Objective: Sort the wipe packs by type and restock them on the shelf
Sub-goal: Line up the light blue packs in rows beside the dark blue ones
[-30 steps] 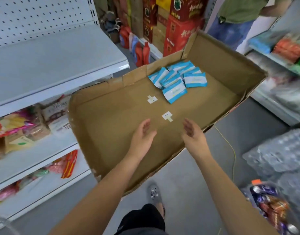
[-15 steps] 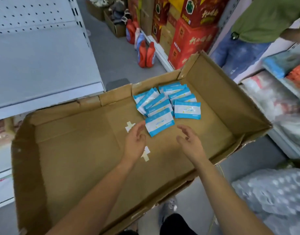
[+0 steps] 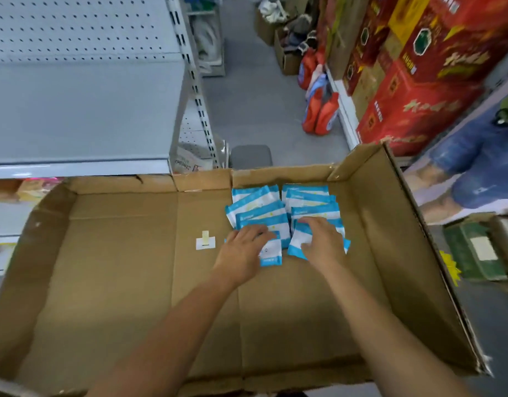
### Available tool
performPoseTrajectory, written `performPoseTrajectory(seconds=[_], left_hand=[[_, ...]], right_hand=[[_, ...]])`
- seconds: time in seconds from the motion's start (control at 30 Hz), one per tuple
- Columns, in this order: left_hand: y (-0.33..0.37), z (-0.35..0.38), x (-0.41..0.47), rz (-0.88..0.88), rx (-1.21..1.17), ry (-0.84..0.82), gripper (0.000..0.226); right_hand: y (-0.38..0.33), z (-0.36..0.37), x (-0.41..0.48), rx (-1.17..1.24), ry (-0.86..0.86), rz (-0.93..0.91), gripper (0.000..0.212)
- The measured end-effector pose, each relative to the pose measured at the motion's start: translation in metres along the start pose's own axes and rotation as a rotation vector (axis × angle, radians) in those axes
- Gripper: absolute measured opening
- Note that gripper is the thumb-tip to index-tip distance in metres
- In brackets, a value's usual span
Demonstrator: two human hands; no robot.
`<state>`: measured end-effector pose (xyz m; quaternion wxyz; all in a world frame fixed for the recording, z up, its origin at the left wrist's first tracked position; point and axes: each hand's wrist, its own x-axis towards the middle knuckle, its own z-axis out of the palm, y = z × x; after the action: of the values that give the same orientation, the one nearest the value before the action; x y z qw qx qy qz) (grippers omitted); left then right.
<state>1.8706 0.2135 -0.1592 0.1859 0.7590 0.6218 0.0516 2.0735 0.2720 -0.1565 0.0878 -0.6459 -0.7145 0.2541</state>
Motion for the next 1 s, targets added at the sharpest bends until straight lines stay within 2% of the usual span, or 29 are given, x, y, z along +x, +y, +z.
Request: performPoseTrajectory(seconds=[0.07, 0.17, 0.27, 0.33, 0.43, 0.5, 0.63, 0.7, 0.87, 1.0], left_hand=[[0.005, 0.002, -0.002, -0.032, 0.093, 0.052, 0.067], [0.008, 0.002, -0.001, -0.181, 0.100, 0.022, 0.078], [0.002, -0.011, 0.005, -0.386, -0.189, -0.094, 0.059], [-0.006, -0.019, 0.001, -0.463, -0.352, -0.104, 0.048], [-0.019, -0.026, -0.018, -0.628, -0.631, -0.081, 0.054], [-0.029, -0.030, -0.033, -0.724, -0.823, -0.027, 0.061], [-0.041, -0.045, -0.068, -0.801, -1.039, 0.110, 0.036], [-0.044, -0.056, -0.086, -0.825, -1.095, 0.220, 0.032], [-0.074, -0.082, -0.144, -0.865, -1.320, 0.455, 0.045], [-0.108, -0.107, -0.204, -0.831, -1.409, 0.571, 0.033]], right_hand=[[0.003, 0.000, 0.001, -0.143, -0.036, -0.010, 0.060], [0.008, -0.004, 0.003, -0.097, -0.107, 0.050, 0.063], [0.013, -0.014, 0.008, 0.055, -0.262, 0.149, 0.052], [0.017, -0.025, 0.011, 0.052, -0.427, 0.164, 0.041], [0.015, -0.046, 0.011, 0.019, -0.707, 0.185, 0.022], [0.013, -0.052, 0.013, 0.090, -0.780, 0.202, 0.020], [-0.008, -0.054, 0.009, 0.406, -0.794, 0.236, 0.032], [-0.028, -0.053, 0.001, 0.552, -0.788, 0.207, 0.036], [-0.092, -0.031, -0.021, 0.681, -0.777, 0.125, 0.028], [-0.156, -0.003, -0.039, 0.719, -0.651, 0.092, 0.017]])
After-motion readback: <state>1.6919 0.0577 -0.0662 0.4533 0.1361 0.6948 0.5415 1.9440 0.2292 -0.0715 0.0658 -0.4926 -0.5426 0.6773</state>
